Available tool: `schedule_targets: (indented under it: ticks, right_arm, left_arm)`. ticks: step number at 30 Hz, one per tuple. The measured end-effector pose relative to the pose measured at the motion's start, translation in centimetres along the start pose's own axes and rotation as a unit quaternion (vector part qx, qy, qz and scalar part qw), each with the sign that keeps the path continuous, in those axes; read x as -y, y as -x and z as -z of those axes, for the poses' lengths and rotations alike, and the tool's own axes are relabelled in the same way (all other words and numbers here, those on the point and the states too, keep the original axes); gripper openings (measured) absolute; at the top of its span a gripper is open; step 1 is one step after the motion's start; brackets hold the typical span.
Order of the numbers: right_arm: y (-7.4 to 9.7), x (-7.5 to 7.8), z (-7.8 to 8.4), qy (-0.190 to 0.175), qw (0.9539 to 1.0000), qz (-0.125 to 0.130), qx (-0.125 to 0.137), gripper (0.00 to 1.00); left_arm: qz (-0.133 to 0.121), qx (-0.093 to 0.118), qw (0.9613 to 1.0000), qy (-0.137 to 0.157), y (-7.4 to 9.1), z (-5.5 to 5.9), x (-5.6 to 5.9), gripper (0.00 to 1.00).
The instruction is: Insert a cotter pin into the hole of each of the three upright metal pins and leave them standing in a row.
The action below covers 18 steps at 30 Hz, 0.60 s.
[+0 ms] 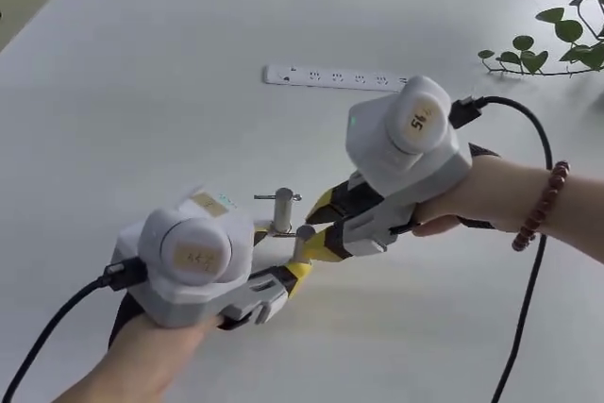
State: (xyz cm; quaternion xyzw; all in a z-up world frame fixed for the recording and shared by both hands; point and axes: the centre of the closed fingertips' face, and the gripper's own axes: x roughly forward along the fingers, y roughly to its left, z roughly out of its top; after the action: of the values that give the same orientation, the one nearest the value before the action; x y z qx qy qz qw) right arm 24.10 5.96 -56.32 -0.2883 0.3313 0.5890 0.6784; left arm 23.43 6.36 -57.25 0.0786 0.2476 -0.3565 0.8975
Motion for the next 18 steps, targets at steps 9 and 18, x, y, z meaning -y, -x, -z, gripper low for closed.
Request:
schedule_targets:
  ticks: [9, 18]
  right_arm:
    - [-0.7, -0.3, 0.0, 0.004, 0.9998, -0.008, 0.015, 0.13]
    - [-1.0, 0.0, 0.0, -0.001, 0.9996, -0.001, 0.029, 0.09]
  left_arm:
    - [0.008, 0.003, 0.9999, -0.008, 0.8, -0.1, 0.1, 0.4]
    - [0.016, 0.007, 0.9998, -0.011, 1.2, -0.3, 0.1, 0.42]
